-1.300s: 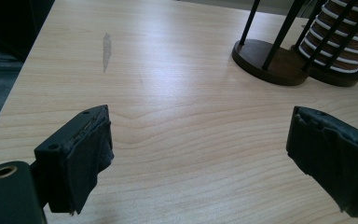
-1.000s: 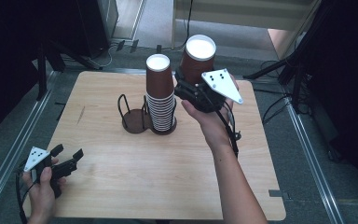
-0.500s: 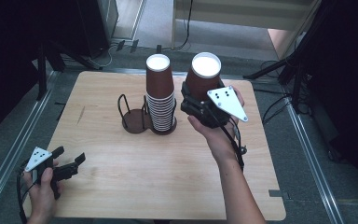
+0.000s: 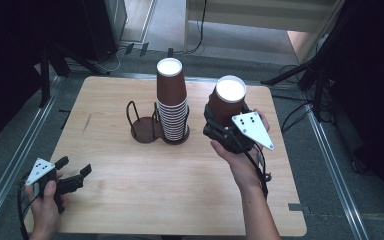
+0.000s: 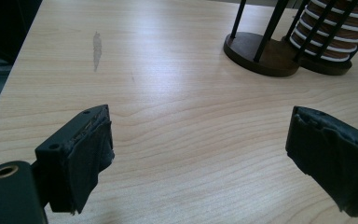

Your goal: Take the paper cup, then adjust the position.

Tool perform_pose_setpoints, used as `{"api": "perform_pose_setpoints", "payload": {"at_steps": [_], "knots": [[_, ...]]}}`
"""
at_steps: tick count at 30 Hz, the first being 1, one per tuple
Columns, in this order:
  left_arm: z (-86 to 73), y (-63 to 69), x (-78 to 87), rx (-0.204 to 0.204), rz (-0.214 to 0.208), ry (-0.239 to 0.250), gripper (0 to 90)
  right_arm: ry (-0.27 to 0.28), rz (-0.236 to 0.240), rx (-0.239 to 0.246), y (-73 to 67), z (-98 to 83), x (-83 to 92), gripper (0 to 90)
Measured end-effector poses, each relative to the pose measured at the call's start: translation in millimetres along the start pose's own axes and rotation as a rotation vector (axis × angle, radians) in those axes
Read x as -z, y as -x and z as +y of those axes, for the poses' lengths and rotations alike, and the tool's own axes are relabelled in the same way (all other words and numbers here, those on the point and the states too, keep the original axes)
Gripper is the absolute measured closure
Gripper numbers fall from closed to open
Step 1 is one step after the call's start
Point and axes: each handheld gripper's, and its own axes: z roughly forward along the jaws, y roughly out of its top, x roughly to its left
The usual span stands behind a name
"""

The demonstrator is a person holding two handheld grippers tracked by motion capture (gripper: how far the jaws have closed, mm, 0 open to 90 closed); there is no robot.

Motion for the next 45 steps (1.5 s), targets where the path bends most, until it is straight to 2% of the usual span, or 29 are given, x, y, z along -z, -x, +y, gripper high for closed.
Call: {"api": "perform_pose_setpoints", "payload": {"at_steps": [4, 6, 8, 13, 18, 21, 25, 30, 34, 37, 39, 45], "knots": [[1.4, 2.0, 4.3, -0.011, 0.006, 0.015, 7.9, -0.017, -0.005, -0.003, 3.2, -12.0, 9.5, 11.1], [3.3, 2.0, 5.9, 0.001, 0.007, 0.018, 7.9, -0.026, -0.006, -0.01, 5.3, -18.9, 14.2, 11.1], [7.4, 2.4, 7.1, 0.027, -0.022, 0.031, 7.9, -0.032, -0.01, -0.019, 7.3, -25.6, 18.7, 11.1], [26.0, 17.6, 9.4, -0.026, -0.048, 0.05, 7.9, -0.056, -0.01, -0.013, 10.6, -41.6, 25.5, 11.1], [38.6, 35.2, 6.7, -0.079, -0.087, 0.042, 7.8, -0.066, -0.01, -0.016, 12.6, -49.5, 27.9, 11.1], [45.4, 42.5, 4.6, -0.092, -0.119, 0.04, 7.8, -0.067, 0.002, -0.007, 13.2, -52.4, 28.4, 11.2], [53.8, 51.5, 1.4, -0.115, -0.14, 0.042, 7.8, -0.057, 0.017, 0.011, 13.1, -55.4, 29.6, 11.2], [63.1, 58.7, -2.5, -0.101, -0.158, 0.076, 7.8, -0.056, 0.021, 0.02, 10.7, -56.0, 30.3, 11.3], [70.3, 67.2, -6.4, -0.119, -0.17, 0.079, 7.9, -0.061, 0.021, 0.04, 7.4, -59.4, 30.3, 11.3], [75.8, 74.3, -9.2, -0.132, -0.186, 0.085, 7.9, -0.048, 0.053, 0.043, 5.6, -62.8, 30.8, 11.3], [79.7, 78.9, -11.7, -0.143, -0.196, 0.086, 7.9, -0.05, 0.056, 0.063, 3.4, -64.3, 30.1, 11.3], [93.4, 91.0, -18.1, -0.153, -0.256, 0.092, 7.9, -0.069, 0.051, 0.088, -1.4, -69.5, 27.6, 11.3]]}}
